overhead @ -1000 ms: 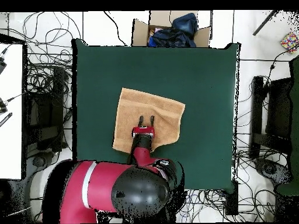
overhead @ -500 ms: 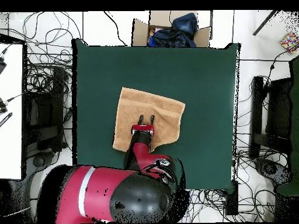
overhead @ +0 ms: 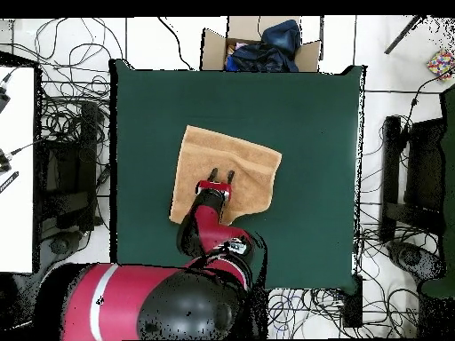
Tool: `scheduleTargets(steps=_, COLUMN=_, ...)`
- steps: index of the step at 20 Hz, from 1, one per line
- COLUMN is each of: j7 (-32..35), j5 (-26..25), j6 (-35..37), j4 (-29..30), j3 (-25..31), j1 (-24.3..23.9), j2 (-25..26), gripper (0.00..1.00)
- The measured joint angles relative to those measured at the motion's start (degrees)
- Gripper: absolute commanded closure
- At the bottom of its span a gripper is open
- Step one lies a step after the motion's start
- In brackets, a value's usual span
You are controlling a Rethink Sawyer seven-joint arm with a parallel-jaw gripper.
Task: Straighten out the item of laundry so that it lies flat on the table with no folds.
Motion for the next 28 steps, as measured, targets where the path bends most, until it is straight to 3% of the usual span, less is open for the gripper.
scheduleTargets(steps=7, j7=0.0, j5=7.9, j6=7.5, j4=-4.0, j3=-1.0, j1=2.8, j2=0.0, gripper=0.00)
scheduleTargets(steps=14, j7=0.0, j5=15.8, j6=23.1, j4=-11.2, j3=-3.7, j1=6.0, j2=0.3, gripper=0.00)
scheduleTargets(steps=24, j7=0.0, j5=16.6, j6=35.7, j4=-17.4, j3=-4.2, j1=5.4, j2=0.3, gripper=0.00)
scheduleTargets(steps=28, j7=0.0, j5=16.5, j6=38.2, j4=-18.5, j3=-1.0, j1=2.3, j2=-0.7, gripper=0.00)
